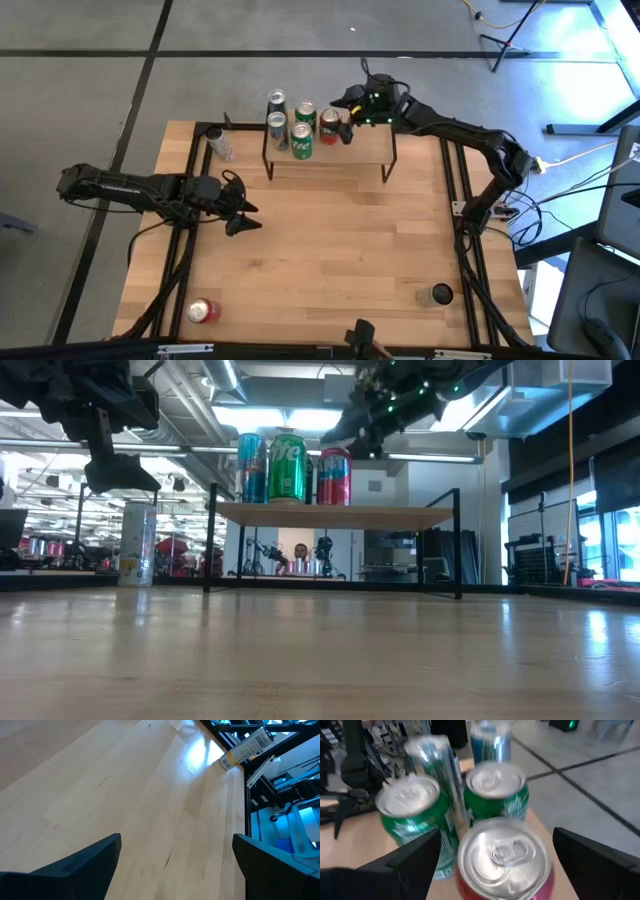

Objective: Place canned beverage on shelf
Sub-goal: Put the orange soda can on the shelf aligned with the other orange soda can

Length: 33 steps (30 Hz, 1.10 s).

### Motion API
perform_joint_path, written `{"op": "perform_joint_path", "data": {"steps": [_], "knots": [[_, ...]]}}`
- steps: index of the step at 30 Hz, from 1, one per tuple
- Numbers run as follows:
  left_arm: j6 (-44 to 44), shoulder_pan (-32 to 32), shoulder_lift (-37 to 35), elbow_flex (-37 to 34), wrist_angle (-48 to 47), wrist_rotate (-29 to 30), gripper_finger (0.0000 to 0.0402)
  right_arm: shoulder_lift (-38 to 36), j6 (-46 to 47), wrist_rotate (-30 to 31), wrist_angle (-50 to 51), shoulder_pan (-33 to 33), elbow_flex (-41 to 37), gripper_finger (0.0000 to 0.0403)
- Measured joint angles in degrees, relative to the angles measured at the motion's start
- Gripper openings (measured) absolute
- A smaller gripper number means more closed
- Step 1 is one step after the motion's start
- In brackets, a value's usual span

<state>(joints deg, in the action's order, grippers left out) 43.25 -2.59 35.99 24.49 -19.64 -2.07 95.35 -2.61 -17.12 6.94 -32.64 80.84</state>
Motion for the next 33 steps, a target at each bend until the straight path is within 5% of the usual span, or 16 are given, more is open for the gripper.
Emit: {"op": "perform_joint_path", "data": {"steps": [10,20,26,33], "knots": [[0.1,0.0,0.0,0.0,1.0,-0.5,0.0378,-5.8,4.8,0.0,6.4,3.9,4.8,0.0369],[-3.2,-1.3,0.0,2.9,2.3,-2.4,0.0369,-6.3,13.8,7.5,10.1,24.5,7.1,0.0370],[-10.2,-5.9,2.4,10.4,2.2,-1.4,0.0369,-4.5,21.7,18.5,13.4,36.7,7.2,0.0370],[-18.6,-14.1,12.2,22.3,-5.9,2.9,0.0369,-2.5,32.0,23.3,16.8,47.3,4.2,0.0370]]}}
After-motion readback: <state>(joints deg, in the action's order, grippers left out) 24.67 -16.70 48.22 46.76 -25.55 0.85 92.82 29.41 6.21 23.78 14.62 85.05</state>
